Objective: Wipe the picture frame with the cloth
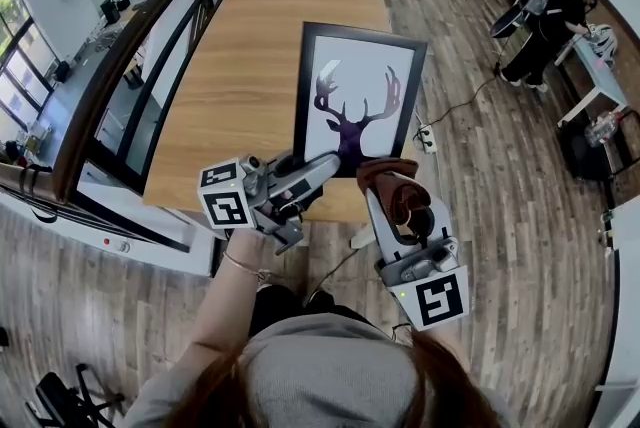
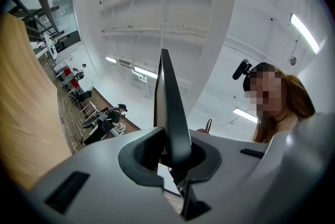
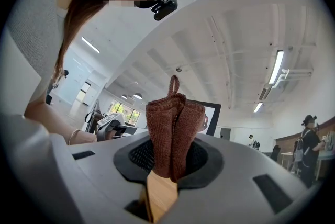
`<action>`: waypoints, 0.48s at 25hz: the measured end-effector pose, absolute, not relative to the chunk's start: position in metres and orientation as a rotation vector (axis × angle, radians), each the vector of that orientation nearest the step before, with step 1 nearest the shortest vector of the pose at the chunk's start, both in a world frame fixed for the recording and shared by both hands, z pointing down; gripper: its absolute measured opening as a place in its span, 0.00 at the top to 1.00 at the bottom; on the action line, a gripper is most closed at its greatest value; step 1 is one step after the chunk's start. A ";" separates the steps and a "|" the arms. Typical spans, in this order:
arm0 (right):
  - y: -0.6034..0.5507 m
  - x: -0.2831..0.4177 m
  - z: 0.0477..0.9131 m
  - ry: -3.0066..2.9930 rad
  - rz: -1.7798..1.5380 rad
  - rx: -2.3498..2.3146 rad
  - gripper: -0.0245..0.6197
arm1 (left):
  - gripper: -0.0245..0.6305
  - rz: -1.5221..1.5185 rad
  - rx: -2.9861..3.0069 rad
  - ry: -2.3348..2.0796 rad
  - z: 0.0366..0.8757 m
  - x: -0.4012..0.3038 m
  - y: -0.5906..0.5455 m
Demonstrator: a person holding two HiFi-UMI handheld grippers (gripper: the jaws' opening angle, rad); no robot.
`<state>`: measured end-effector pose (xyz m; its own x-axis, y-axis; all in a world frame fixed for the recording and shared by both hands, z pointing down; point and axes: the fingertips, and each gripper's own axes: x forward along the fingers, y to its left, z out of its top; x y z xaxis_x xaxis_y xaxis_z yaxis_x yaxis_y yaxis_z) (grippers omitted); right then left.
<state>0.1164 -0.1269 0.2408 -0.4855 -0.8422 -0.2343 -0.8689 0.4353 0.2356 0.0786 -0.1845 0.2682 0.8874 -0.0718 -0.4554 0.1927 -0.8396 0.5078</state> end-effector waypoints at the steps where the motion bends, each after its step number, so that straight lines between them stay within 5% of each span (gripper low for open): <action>1: -0.127 0.116 0.243 2.603 0.492 -1.543 0.81 | 0.89 -0.634 2.484 0.081 0.270 0.079 -0.186; 12: -0.109 0.107 0.275 2.697 0.413 -1.485 0.81 | 0.89 -0.673 2.351 0.049 0.305 0.048 -0.181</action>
<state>0.1065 -0.1090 0.2747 -0.5424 -0.8251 -0.1582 -0.8346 0.5077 0.2139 0.0485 -0.1811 0.3051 0.8653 -0.1425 -0.4806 0.2105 -0.7668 0.6064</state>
